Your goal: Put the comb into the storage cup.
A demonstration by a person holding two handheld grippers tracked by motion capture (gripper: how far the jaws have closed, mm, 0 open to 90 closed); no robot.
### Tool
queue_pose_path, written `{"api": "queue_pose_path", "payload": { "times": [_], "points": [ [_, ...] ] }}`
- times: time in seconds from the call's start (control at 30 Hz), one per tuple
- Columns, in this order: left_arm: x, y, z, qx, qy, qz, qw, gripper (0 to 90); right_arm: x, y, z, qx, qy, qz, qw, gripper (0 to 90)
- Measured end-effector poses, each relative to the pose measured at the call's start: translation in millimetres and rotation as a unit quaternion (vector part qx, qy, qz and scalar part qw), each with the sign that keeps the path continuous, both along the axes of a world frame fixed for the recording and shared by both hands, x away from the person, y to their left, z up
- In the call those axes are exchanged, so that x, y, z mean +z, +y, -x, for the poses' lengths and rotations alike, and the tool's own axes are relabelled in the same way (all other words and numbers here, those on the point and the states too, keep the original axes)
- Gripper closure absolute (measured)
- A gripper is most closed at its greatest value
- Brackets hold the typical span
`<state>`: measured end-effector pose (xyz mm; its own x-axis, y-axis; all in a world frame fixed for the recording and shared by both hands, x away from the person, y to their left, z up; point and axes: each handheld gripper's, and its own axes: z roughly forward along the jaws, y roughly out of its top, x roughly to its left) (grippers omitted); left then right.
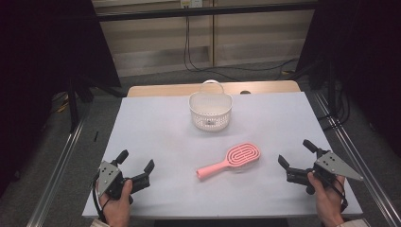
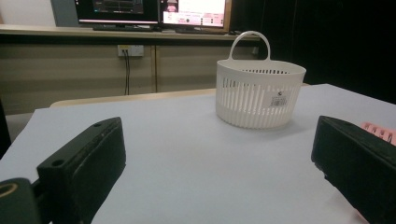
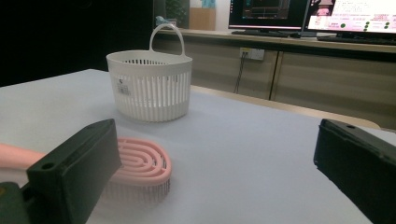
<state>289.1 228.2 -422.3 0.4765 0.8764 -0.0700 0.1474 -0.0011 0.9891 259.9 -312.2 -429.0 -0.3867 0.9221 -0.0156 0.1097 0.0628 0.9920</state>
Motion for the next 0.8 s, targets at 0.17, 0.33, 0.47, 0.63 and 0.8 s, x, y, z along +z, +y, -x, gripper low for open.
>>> {"api": "queue_pose_path", "payload": {
  "times": [0.17, 0.33, 0.47, 0.63, 0.8],
  "points": [
    [-1.1, -0.2, -0.4, 0.003, 0.001, 0.001, 1.0000, 3.0, 1.0, 4.9, -0.4, 0.014, -0.006, 0.006, 0.9999, 0.4],
    [1.0, 0.9, 1.4, -0.002, -0.009, 0.004, 1.0000, 3.0, 0.8, 6.0, -0.7, 0.017, -0.005, 0.004, 0.9998, 0.3],
    [0.6, 0.6, 0.7, -0.003, -0.008, -0.002, 1.0000, 3.0, 1.5, 7.0, -1.7, 0.021, -0.002, 0.003, 0.9998, 0.2],
    [1.1, 0.1, 1.9, -0.005, -0.011, -0.002, 0.9999, 3.0, 4.4, 13.7, -5.2, 0.032, -0.003, 0.006, 0.9995, 0.1],
    [0.9, 0.1, 1.3, -0.003, -0.010, -0.004, 0.9999, 3.0, 5.2, 20.3, -10.0, 0.043, -0.002, 0.009, 0.9990, 0.0]
  ]
}}
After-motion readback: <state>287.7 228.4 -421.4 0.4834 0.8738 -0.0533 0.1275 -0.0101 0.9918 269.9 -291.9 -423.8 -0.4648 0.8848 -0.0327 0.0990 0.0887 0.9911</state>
